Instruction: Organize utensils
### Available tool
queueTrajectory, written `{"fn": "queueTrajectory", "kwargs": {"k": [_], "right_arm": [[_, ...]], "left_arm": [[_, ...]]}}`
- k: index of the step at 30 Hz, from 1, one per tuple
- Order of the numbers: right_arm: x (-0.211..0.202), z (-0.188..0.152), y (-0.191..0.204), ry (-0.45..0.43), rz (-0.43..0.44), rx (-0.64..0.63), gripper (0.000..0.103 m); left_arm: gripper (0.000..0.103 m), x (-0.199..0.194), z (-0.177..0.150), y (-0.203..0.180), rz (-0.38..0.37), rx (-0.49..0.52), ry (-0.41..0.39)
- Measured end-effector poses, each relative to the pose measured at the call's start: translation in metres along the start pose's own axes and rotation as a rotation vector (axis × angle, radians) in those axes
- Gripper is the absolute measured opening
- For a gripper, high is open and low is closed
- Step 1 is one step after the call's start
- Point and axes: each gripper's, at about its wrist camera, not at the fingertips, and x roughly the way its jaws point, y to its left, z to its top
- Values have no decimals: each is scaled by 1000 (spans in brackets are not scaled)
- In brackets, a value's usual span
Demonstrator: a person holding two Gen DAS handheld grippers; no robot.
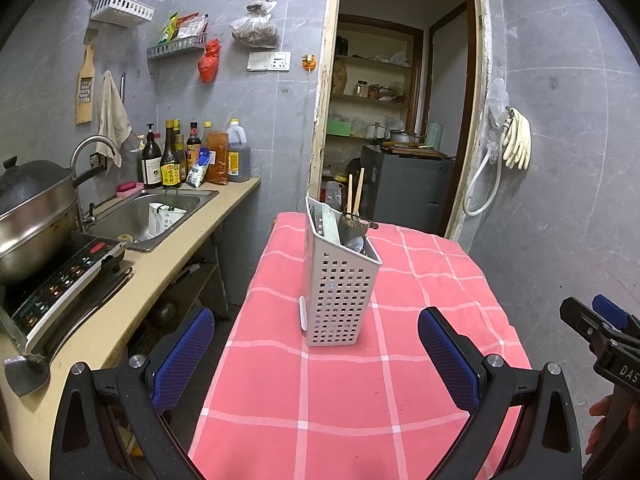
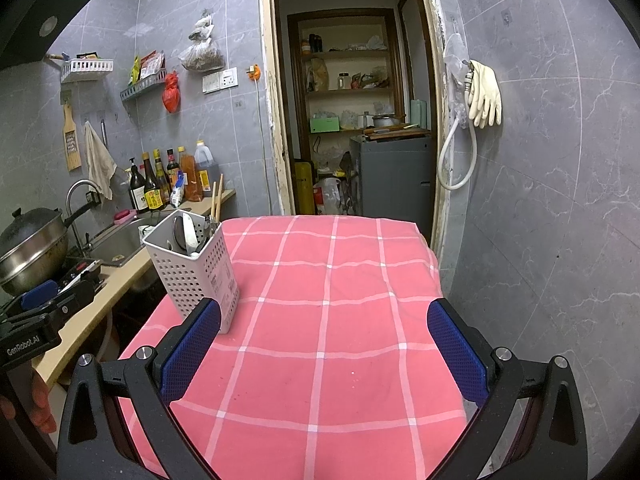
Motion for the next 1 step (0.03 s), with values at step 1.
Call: {"fn": "queueTrajectory", "kwargs": {"k": [1], "right_arm": [[1, -2, 0, 3, 0, 1, 101]], "left_arm": [[103, 0, 0, 0, 2, 0, 2]]}}
